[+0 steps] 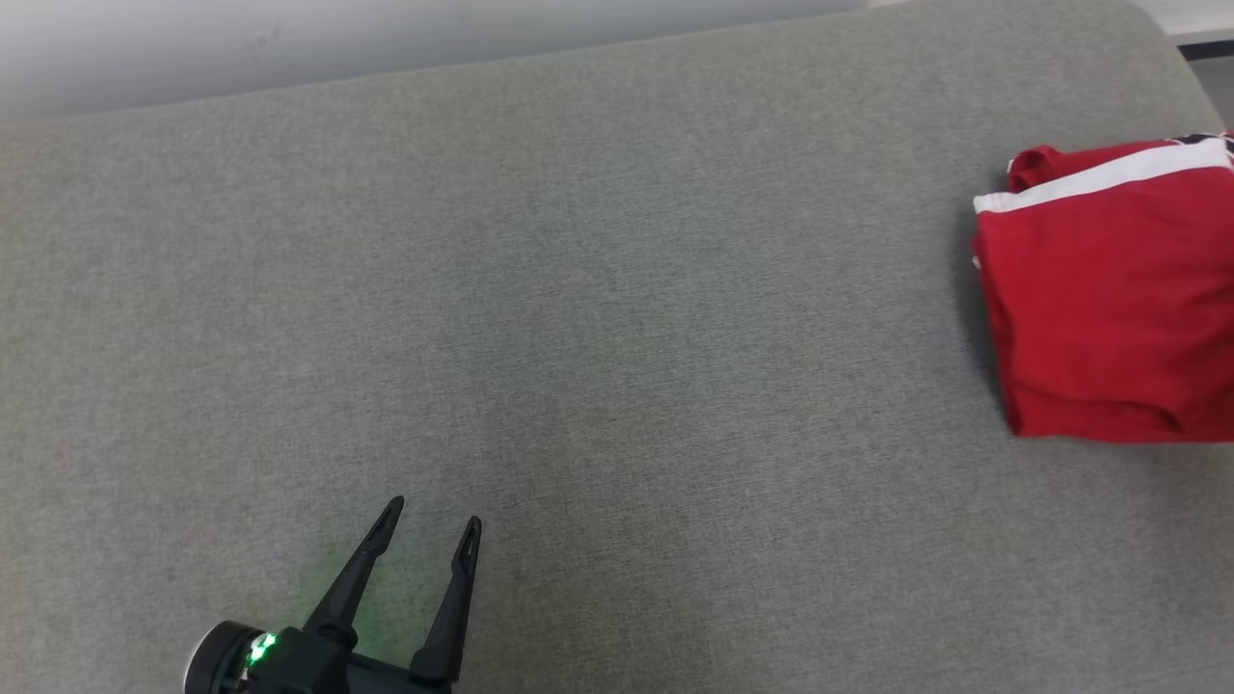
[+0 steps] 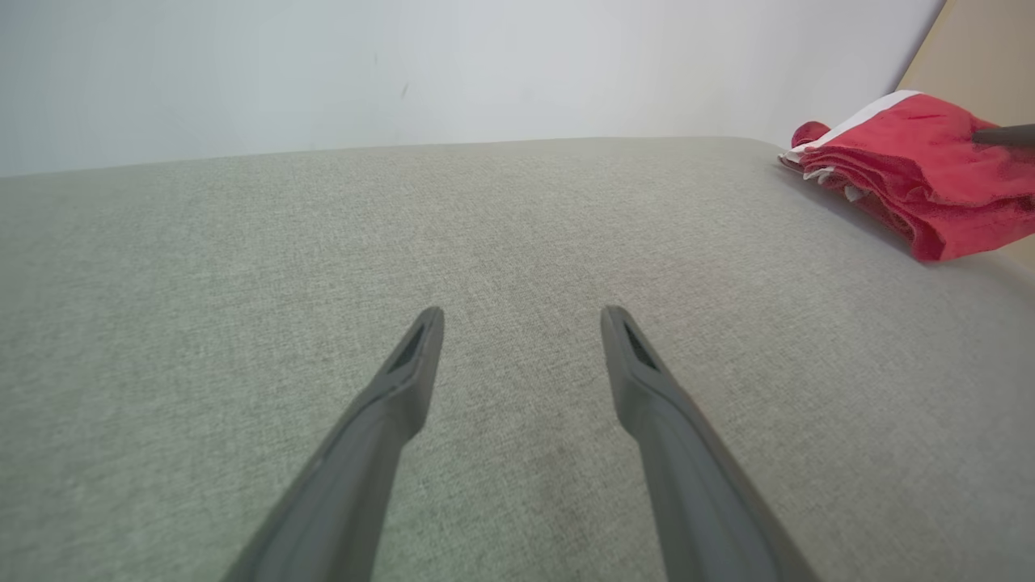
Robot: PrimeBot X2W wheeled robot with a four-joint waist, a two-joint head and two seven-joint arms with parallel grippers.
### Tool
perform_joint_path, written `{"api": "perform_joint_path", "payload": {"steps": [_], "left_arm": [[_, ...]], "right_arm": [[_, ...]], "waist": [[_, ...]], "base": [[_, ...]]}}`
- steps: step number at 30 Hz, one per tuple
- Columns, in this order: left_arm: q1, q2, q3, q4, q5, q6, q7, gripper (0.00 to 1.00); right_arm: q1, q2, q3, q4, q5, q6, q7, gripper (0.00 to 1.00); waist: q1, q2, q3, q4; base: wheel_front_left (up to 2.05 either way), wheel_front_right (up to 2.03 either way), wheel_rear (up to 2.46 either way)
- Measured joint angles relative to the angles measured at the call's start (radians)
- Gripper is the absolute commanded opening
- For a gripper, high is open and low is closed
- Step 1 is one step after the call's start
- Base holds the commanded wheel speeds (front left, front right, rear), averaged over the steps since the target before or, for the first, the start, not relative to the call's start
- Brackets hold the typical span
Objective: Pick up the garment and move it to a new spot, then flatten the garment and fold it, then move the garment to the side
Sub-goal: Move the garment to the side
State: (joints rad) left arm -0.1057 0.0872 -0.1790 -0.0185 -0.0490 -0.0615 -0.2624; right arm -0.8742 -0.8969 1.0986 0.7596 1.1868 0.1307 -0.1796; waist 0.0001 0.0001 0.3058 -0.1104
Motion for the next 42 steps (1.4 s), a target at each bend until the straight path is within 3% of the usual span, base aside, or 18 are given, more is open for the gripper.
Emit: {"api": "perform_joint_path", "payload": {"steps": [10, 19, 26, 27, 28, 29, 30, 31, 37, 39, 42], "left_arm": [[-0.011, 0.015, -0.002, -0.001, 0.007, -0.009, 0.000, 1.00], [-0.016, 0.019, -0.004, -0.003, 0.007, -0.012, 0.000, 1.00], [-0.017, 0.027, -0.002, -0.003, 0.007, -0.013, 0.000, 1.00], [-0.018, 0.028, -0.003, -0.003, 0.007, -0.013, 0.000, 1.00], [-0.019, 0.028, -0.004, -0.003, 0.007, -0.013, 0.000, 1.00], [-0.022, 0.029, -0.006, -0.004, 0.008, -0.015, 0.000, 1.00], [-0.023, 0.030, -0.007, -0.004, 0.009, -0.015, 0.000, 1.00], [-0.025, 0.030, -0.009, -0.004, 0.009, -0.015, 0.000, 1.00], [-0.026, 0.028, -0.004, -0.004, 0.009, -0.007, 0.000, 1.00], [-0.022, 0.024, -0.002, -0.004, 0.007, -0.001, 0.000, 1.00], [-0.012, 0.017, 0.002, 0.000, -0.004, 0.007, 0.000, 1.00]], "right_arm": [[-0.101, 0.042, -0.005, 0.240, -0.166, 0.000, -0.067, 0.00], [-0.124, 0.077, -0.053, 0.444, -0.195, 0.000, -0.077, 0.00], [-0.154, 0.118, -0.095, 0.486, -0.218, 0.000, -0.080, 0.01], [-0.167, 0.119, -0.102, 0.487, -0.234, 0.000, -0.080, 0.05], [-0.183, 0.118, -0.111, 0.489, -0.252, 0.000, -0.080, 0.17], [-0.210, 0.112, -0.146, 0.496, -0.290, 0.000, -0.081, 0.49], [-0.225, 0.108, -0.168, 0.500, -0.315, 0.000, -0.080, 0.89], [-0.242, 0.100, -0.196, 0.504, -0.345, 0.000, -0.081, 1.00], [-0.278, 0.059, -0.470, 0.439, -0.568, 0.000, -0.082, 1.00], [-0.219, 0.084, -0.602, 0.346, -0.638, 0.000, -0.082, 1.00], [-0.061, 0.180, -0.779, 0.198, -0.734, 0.000, -0.082, 1.00]], "waist": [[0.0000, 0.0000, 0.030, 0.045], [0.0000, 0.0000, 0.041, 0.074], [0.0000, 0.0001, 0.046, 0.071], [-0.0001, 0.0000, 0.048, 0.070], [0.0000, 0.0000, 0.051, 0.070], [-0.0001, 0.0001, 0.055, 0.070], [0.0000, 0.0001, 0.056, 0.071], [0.0000, 0.0000, 0.057, 0.072], [0.0000, 0.0000, 0.045, 0.075], [0.0000, 0.0000, 0.034, 0.075], [0.0000, -0.0001, 0.010, 0.074]], "base": [[0.00, 0.00, 0.00], [0.00, 0.00, 0.00], [0.00, 0.00, 0.00], [0.00, 0.00, 0.00], [0.00, 0.00, 0.00], [0.00, 0.00, 0.00], [0.00, 0.00, 0.00], [0.00, 0.00, 0.00], [0.00, 0.00, 0.00], [0.00, 0.00, 0.00], [0.00, 0.00, 0.00]]}}
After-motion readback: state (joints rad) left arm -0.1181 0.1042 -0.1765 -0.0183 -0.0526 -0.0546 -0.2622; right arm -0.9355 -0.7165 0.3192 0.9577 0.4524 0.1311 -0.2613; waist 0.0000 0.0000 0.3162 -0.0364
